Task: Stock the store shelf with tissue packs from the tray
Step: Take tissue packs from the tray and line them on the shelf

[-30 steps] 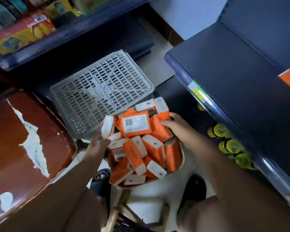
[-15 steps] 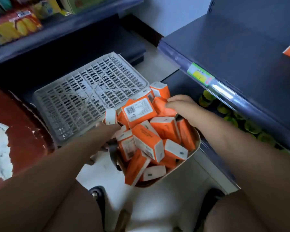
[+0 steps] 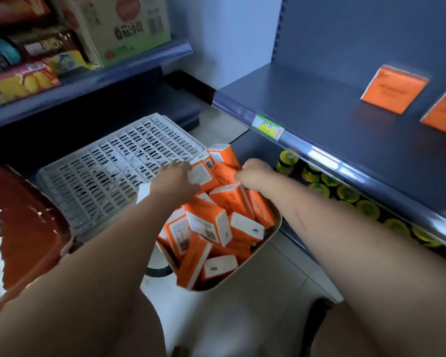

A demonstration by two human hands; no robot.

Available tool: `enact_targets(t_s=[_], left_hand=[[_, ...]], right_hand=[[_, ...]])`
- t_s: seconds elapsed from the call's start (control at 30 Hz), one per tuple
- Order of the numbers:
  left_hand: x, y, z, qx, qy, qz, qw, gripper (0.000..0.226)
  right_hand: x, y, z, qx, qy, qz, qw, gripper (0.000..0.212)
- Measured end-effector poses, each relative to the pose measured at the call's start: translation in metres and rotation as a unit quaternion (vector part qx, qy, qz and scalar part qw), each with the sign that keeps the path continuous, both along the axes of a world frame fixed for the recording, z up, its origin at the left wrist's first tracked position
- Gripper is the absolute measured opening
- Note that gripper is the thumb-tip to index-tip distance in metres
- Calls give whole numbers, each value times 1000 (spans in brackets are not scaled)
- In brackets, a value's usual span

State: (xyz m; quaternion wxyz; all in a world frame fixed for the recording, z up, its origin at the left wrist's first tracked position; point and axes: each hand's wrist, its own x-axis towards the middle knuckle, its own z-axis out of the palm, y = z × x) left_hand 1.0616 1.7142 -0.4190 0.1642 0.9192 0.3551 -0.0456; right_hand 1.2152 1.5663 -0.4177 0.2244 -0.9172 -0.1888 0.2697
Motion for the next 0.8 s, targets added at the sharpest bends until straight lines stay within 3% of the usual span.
enact_targets(t_s=[0.13, 0.3, 0.4, 0.5, 0.57, 0.8], left_hand=[[11, 1, -16, -12, 42, -3, 999, 71], [30, 5, -24, -54, 53, 11, 997, 109], [36, 13, -28, -57, 5, 45, 997, 93], [34, 20, -20, -24, -63, 69, 995, 42], [32, 18, -8, -1, -101, 79, 992, 24], [68, -43, 82, -157, -273, 3, 949, 57]], right_hand=[[0, 0, -8, -2, 6, -21, 1000, 27], [5, 8, -23, 19, -10, -41, 999, 20], [7, 7, -26, 59, -10, -42, 997, 17], [11, -3, -15, 100, -66, -36, 992, 10], [13, -16, 1, 120, -98, -22, 988, 11], [33, -117, 87, 208, -151, -42, 966, 20]])
